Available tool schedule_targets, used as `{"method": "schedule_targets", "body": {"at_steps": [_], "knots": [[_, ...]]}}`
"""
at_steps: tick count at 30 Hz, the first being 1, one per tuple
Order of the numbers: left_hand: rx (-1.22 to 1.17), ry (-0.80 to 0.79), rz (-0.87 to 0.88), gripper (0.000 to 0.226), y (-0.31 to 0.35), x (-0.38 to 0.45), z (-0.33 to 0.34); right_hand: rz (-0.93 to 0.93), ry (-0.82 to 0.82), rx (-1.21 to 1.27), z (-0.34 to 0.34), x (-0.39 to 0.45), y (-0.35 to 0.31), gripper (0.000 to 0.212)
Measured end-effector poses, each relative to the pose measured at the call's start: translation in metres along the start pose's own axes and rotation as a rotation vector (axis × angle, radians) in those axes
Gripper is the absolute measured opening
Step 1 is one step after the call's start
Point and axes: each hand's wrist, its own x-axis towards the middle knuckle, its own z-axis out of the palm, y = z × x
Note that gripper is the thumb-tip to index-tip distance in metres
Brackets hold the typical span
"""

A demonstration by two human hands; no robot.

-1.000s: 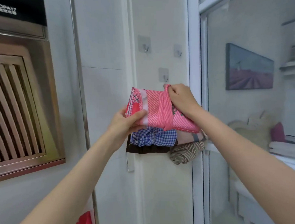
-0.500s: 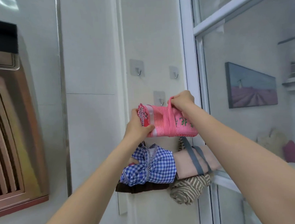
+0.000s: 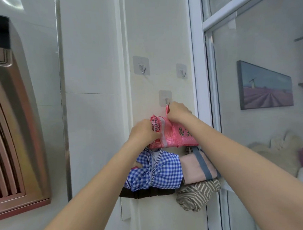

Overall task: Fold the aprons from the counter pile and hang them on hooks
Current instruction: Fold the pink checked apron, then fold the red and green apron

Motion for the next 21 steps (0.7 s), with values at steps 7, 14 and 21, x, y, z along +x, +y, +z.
{"method": "schedule_targets", "body": {"at_steps": [7, 14, 21], "knots": [[0.057, 0.038, -0.032, 0.053, 0.002, -0.003, -0.024, 0.035, 0.155, 0.126, 0.006, -0.022, 0.022, 0.019], [0.01, 0.039, -0.015, 0.009, -0.013, -0.024, -0.036, -0.068, 0.317, 0.205, -0.001, -0.051, 0.005, 0.027], [0.038, 0.118, 0.025, 0.019, -0.059, -0.092, -0.06, -0.452, 0.184, 0.273, 0.032, -0.129, -0.103, 0.027]]}}
